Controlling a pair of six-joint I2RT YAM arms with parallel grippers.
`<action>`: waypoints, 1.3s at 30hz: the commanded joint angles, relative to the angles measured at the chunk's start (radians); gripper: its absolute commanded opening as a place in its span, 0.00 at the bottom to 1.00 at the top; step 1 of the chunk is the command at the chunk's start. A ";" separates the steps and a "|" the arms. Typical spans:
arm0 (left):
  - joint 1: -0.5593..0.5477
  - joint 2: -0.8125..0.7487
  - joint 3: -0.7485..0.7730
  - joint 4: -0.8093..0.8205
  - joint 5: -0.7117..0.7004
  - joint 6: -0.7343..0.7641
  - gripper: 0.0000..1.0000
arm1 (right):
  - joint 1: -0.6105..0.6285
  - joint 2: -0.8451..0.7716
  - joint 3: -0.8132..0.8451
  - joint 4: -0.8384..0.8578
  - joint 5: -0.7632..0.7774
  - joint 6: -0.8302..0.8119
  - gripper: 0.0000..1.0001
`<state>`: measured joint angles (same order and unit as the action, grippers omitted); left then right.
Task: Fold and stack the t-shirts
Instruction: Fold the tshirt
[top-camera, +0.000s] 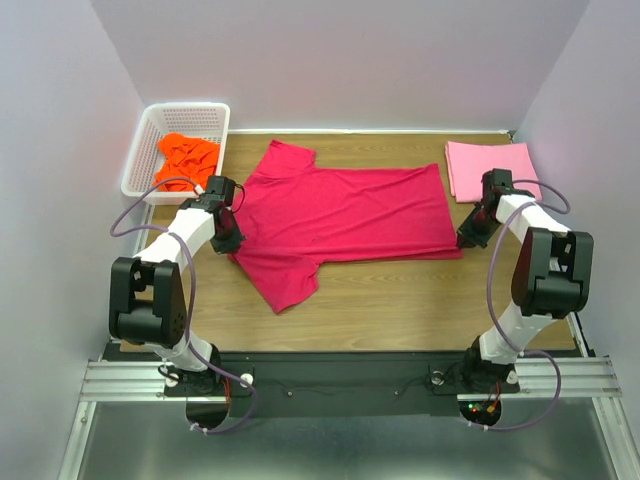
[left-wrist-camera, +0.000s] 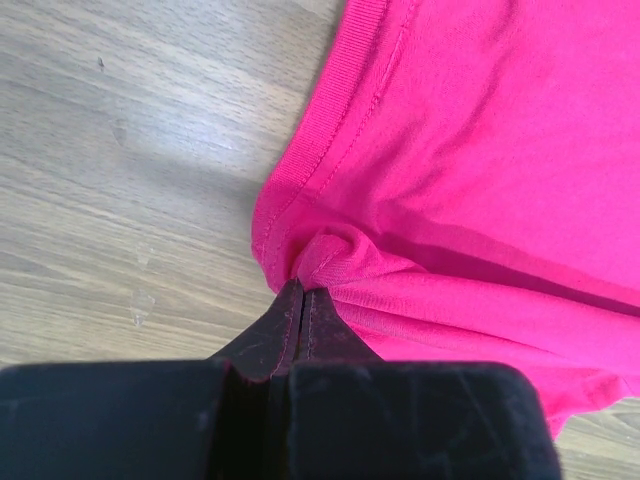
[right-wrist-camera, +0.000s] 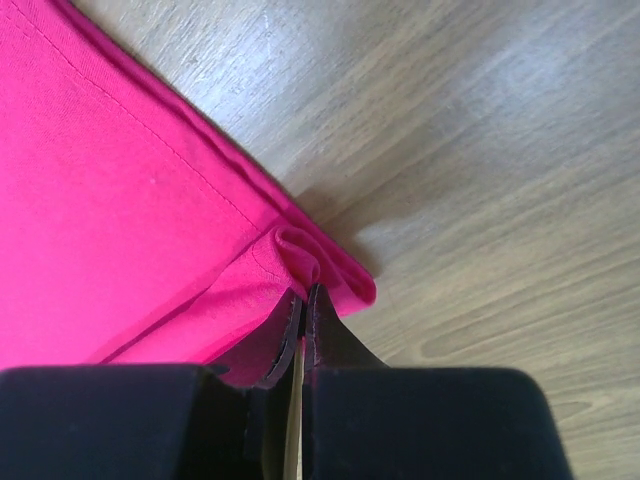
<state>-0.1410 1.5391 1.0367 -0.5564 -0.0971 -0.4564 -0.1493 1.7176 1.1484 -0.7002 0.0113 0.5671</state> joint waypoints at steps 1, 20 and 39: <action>0.011 0.000 0.020 0.015 -0.016 0.012 0.00 | -0.003 0.008 0.046 0.053 -0.005 -0.018 0.01; 0.011 0.007 0.022 0.076 0.002 -0.004 0.17 | -0.001 0.031 0.047 0.107 -0.054 -0.041 0.22; -0.092 -0.266 -0.147 -0.010 0.086 -0.056 0.80 | 0.456 -0.191 -0.033 0.221 -0.192 -0.131 0.63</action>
<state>-0.1795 1.3254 0.9661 -0.5003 -0.0555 -0.4755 0.2092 1.5261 1.1572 -0.5625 -0.0837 0.4488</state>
